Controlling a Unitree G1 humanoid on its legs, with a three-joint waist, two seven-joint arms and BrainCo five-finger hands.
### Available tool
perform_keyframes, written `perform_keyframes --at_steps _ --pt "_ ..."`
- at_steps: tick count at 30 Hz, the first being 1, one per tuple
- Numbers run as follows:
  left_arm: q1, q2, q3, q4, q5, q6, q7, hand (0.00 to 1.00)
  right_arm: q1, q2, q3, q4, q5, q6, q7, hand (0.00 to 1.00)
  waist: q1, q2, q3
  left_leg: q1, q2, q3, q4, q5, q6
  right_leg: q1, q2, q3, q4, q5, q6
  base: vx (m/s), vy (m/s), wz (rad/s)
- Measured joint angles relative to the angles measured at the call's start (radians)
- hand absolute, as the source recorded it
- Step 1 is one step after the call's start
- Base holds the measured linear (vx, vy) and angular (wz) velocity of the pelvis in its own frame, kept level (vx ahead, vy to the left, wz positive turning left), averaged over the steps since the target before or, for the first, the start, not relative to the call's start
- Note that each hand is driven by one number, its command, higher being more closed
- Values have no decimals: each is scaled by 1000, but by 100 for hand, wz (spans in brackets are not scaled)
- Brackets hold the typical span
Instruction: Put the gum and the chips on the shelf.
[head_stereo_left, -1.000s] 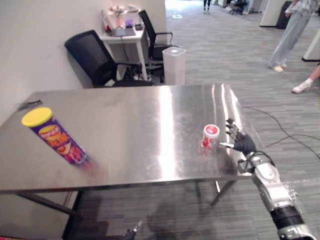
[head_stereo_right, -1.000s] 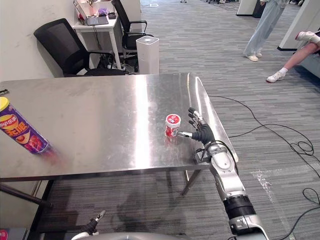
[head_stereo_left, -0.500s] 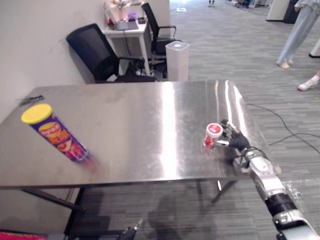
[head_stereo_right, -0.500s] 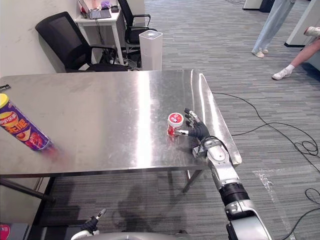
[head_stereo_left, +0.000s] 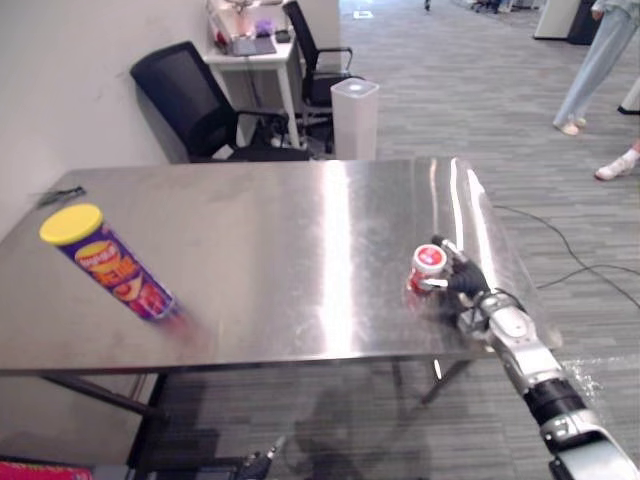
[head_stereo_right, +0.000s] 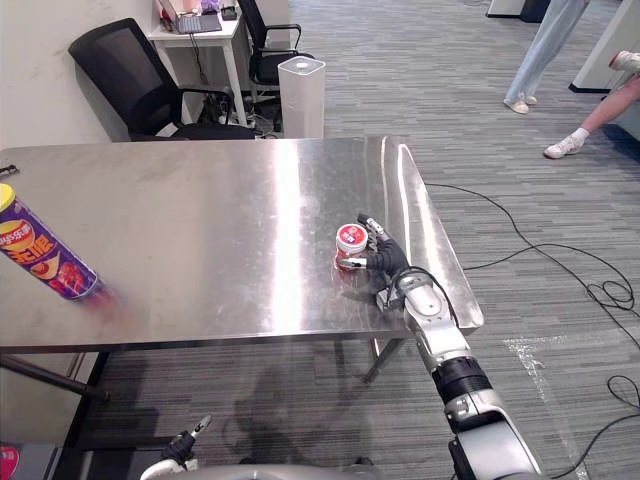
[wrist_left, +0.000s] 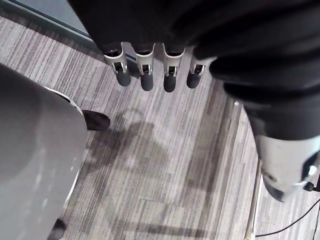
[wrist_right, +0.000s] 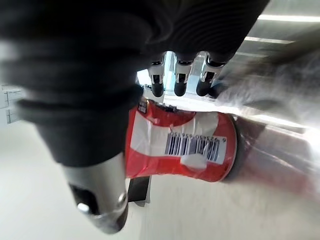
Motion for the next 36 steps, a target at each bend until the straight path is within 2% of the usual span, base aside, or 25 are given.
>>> perform_keyframes --at_steps 6,23,28,36 --pt "-2 0 0 -3 0 0 0 0 -7 20 8 0 -36 -2 1 100 2 -1 8 -2 0 -1 0 0 0 0 0 -2 -3 0 0 0 0 0" --pt "-3 0 2 -3 0 0 0 0 -12 61 7 -11 -39 -2 -14 100 1 -1 8 -3 0 2 0 0 0 2 0 -4 -8 4 0 0 0 0" --pt "-2 0 11 -3 1 2 0 0 -12 59 -24 -150 -38 -1 -47 100 -1 -1 8 -3 0 3 0 0 0 2 0 -1 -9 5 1 0 0 0" --pt "0 0 33 -3 3 5 -1 0 -11 54 -93 -353 -33 10 -51 100 -3 -2 9 1 2 5 0 0 0 3 1 3 -9 6 0 0 0 -1"
